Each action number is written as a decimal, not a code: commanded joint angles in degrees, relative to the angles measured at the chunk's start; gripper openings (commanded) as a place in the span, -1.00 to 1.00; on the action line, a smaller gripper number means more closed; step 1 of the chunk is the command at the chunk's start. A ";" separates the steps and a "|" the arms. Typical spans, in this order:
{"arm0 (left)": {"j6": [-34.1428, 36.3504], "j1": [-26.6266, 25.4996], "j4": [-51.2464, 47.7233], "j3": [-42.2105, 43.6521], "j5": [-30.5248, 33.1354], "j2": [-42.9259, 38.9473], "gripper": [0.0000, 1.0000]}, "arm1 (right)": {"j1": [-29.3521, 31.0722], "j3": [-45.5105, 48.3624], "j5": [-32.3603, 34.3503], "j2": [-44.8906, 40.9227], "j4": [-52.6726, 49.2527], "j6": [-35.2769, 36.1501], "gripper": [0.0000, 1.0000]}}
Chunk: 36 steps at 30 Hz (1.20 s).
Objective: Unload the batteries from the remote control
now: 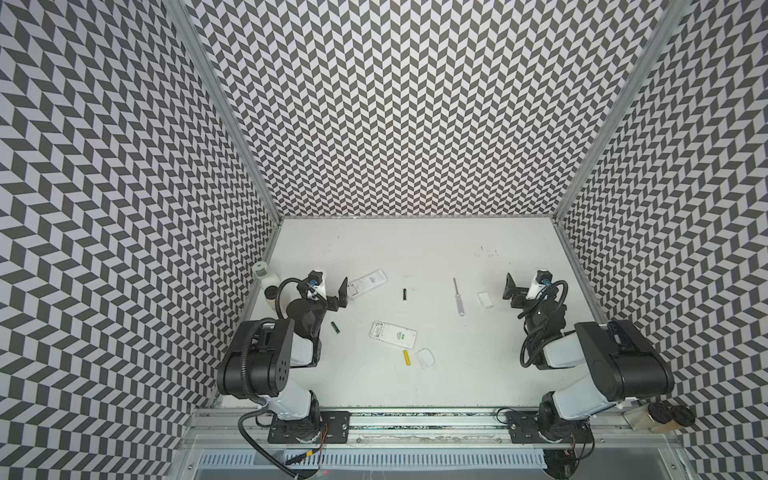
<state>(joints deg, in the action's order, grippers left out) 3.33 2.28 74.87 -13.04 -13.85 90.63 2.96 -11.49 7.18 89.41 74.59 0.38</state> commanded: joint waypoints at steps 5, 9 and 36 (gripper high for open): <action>-0.58 0.11 -0.14 -0.72 -0.69 -0.98 1.00 | -0.07 -0.73 -0.32 0.03 2.04 -0.33 0.98; -0.56 0.16 -0.16 -0.67 -0.66 -1.07 1.00 | -0.08 -0.73 -0.35 0.07 2.05 -0.36 0.98; -1.57 -1.49 -1.25 -1.21 6.71 -1.07 1.00 | -0.06 -0.72 -0.35 0.07 2.19 -0.33 0.99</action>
<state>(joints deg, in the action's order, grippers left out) 2.46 1.10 76.07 -14.52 -8.88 90.35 2.96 -11.49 7.16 89.41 74.61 0.38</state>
